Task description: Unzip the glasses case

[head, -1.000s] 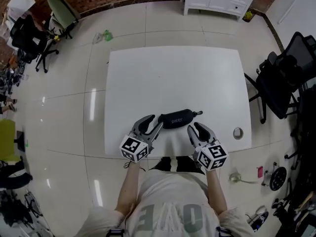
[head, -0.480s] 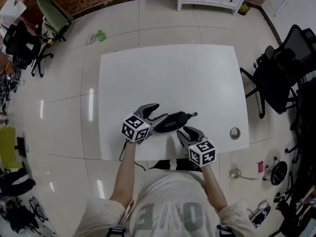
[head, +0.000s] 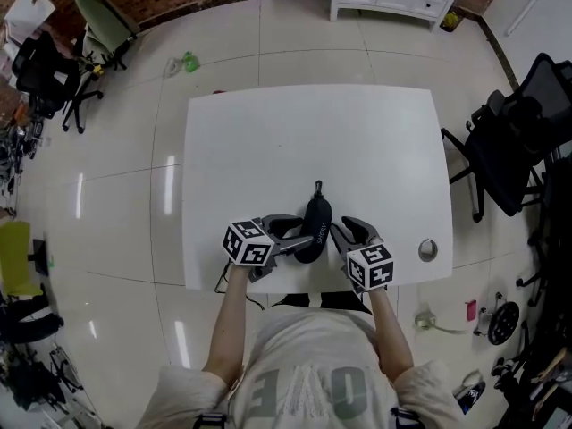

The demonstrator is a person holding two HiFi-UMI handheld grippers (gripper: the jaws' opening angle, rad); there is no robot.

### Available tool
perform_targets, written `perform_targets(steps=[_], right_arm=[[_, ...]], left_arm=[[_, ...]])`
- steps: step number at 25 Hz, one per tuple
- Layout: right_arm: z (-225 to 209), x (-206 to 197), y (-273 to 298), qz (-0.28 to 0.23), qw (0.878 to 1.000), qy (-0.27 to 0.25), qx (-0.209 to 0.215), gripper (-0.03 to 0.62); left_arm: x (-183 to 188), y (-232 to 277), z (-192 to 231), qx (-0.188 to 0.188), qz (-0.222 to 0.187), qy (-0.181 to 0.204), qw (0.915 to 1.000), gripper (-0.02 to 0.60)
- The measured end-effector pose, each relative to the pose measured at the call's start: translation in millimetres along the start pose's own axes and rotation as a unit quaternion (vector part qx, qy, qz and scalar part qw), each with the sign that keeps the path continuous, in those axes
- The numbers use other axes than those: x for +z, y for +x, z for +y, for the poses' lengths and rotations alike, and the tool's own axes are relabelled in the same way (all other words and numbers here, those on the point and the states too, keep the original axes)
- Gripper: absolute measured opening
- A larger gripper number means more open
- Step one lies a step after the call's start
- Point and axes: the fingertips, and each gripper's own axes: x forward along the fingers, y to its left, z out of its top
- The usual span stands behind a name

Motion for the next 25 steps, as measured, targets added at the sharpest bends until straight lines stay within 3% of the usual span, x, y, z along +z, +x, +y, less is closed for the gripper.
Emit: perform_targets(steps=[4, 10, 16, 21, 25], right_arm=[[2.1, -0.9, 3.2, 0.0, 1.0, -0.004, 0.018, 0.107], [10.2, -0.2, 6.1, 0.004, 0.999, 0.002, 0.039, 0.107], [9.5, 2.7, 10.4, 0.008, 0.998, -0.044, 0.053, 0.107], [17.9, 18.1, 13.4, -0.018, 0.993, -0.047, 0.106, 0.106], [18.0, 18.4, 15.0, -0.016, 0.993, -0.033, 0.11, 0.106]], left_arm=[[6.6, 2.7, 11.5, 0.001, -0.007, -0.052, 0.9986, 0.225], [3.4, 2.1, 25.2, 0.012, 0.047, -0.106, 0.9932, 0.253], [-5.7, 11.1, 18.6, -0.06, 0.117, -0.193, 0.9724, 0.262], [1.2, 12.6, 21.7, -0.064, 0.092, -0.221, 0.9687, 0.273], [5.3, 12.1, 28.7, -0.04, 0.06, -0.242, 0.9675, 0.279]])
